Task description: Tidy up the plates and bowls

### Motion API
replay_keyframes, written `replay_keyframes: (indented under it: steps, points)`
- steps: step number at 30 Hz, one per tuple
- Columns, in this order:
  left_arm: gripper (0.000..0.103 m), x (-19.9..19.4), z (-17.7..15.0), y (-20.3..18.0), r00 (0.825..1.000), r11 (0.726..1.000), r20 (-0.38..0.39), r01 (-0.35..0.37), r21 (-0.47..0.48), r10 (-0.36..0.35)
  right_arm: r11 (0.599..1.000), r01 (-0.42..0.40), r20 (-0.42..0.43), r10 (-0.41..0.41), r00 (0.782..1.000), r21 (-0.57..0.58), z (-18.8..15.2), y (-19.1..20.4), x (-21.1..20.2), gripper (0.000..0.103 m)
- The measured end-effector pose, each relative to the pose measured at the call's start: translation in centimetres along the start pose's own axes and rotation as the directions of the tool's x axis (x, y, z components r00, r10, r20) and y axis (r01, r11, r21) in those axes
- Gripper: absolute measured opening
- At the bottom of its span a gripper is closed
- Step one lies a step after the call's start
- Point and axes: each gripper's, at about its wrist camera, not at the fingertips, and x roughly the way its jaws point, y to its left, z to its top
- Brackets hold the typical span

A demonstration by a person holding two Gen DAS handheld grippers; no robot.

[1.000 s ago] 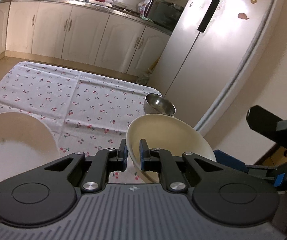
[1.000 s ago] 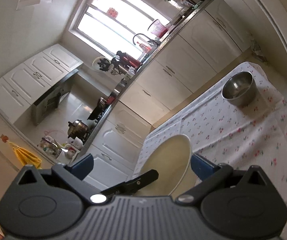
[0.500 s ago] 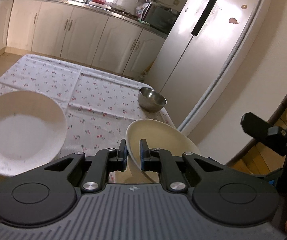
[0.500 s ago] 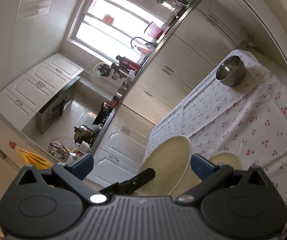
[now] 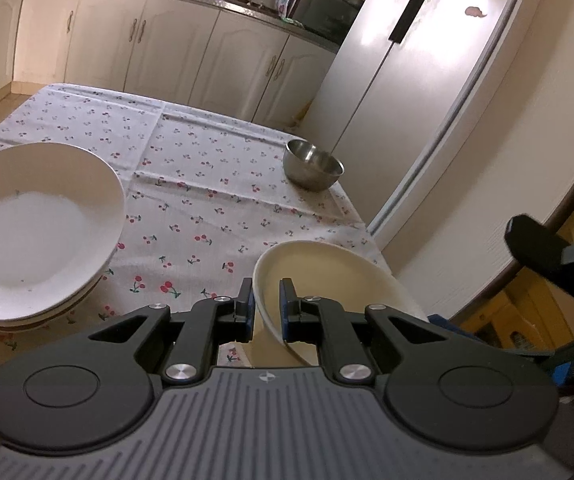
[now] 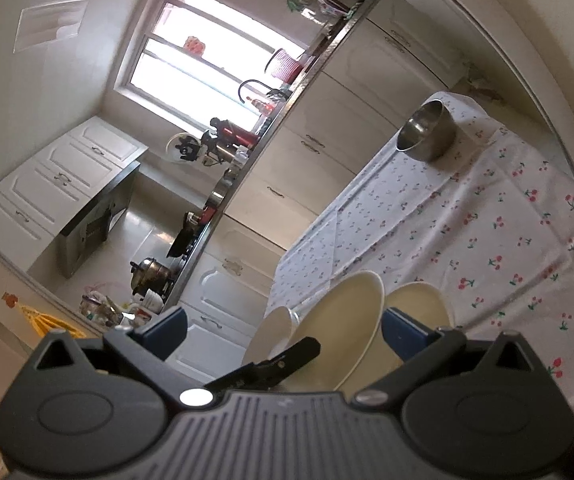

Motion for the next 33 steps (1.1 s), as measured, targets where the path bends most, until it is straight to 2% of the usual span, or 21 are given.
replay_keyframes:
  steps: [25, 30, 33]
  points:
    - [0.011, 2.6, -0.8, 0.4, 0.999, 0.999, -0.035, -0.040, 0.024, 0.041, 0.998, 0.033, 0.001, -0.033, 0.999, 0.050, -0.7, -1.5, 0.2, 0.103]
    - [0.018, 2.3, -0.8, 1.0, 0.999, 0.999, -0.020, -0.043, 0.014, 0.043, 0.998, 0.031, 0.005, -0.032, 0.999, 0.063, -0.6, -1.7, 0.0, 0.103]
    - [0.028, 2.0, -0.8, 1.3, 0.999, 0.999, -0.010, -0.037, 0.008, 0.037, 0.997, 0.033, 0.014, -0.034, 0.999, 0.071, -0.5, -1.9, -0.2, 0.103]
